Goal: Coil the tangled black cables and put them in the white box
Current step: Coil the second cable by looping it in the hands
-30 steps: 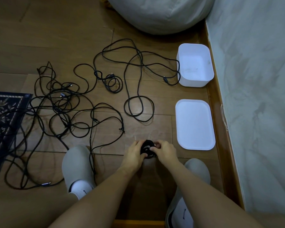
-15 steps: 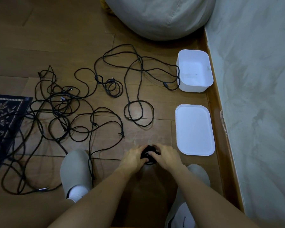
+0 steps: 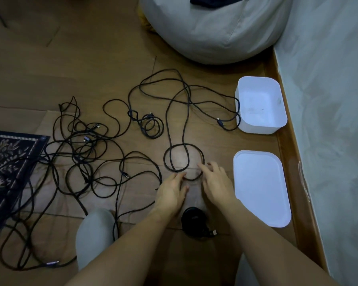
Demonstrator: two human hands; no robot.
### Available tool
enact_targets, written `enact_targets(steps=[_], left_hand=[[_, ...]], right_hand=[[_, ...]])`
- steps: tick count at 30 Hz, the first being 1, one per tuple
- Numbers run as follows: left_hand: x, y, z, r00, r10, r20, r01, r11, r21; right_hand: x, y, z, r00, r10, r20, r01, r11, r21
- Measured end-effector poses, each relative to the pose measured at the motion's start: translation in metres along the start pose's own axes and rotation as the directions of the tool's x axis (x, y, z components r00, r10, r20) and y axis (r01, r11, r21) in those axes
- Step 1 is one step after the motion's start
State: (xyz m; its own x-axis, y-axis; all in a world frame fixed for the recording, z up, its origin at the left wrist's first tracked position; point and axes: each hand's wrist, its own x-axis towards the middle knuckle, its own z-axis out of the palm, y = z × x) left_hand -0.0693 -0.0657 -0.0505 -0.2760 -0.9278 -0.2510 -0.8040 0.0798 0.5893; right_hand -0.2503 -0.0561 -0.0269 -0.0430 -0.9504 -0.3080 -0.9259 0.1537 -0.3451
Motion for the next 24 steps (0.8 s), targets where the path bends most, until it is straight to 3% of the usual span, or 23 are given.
enact_targets(steps=[6,10,16,20,24], left_hand=[[0.035,0.003,0.005,0.991,0.091,0.093,-0.103,0.986,0.134],[0.040,0.005,-0.025,0.992,0.088,0.094,-0.098,0.990,0.105],[0.059,0.045,-0.153,0.970,0.223,-0.101,-0.205,0.965,0.163],[0.064,0.101,-0.274,0.846,0.430,-0.316,-0.341,0.891,0.301],[0.030,0.156,-0.361,0.686,0.613,-0.392,-0.420,0.773,0.475]], right_hand=[[0.041,-0.003,-0.015,0.983,-0.057,0.174,0.103,0.957,-0.270],[0.051,-0.008,-0.037,0.974,-0.158,0.164,0.184,0.970,-0.158],[0.054,-0.065,-0.147,0.987,-0.162,0.009,0.159,0.973,0.167],[0.045,-0.108,-0.237,0.976,-0.199,-0.083,0.216,0.888,0.406],[0.021,-0.133,-0.314,0.958,-0.265,-0.112,0.288,0.893,0.345]])
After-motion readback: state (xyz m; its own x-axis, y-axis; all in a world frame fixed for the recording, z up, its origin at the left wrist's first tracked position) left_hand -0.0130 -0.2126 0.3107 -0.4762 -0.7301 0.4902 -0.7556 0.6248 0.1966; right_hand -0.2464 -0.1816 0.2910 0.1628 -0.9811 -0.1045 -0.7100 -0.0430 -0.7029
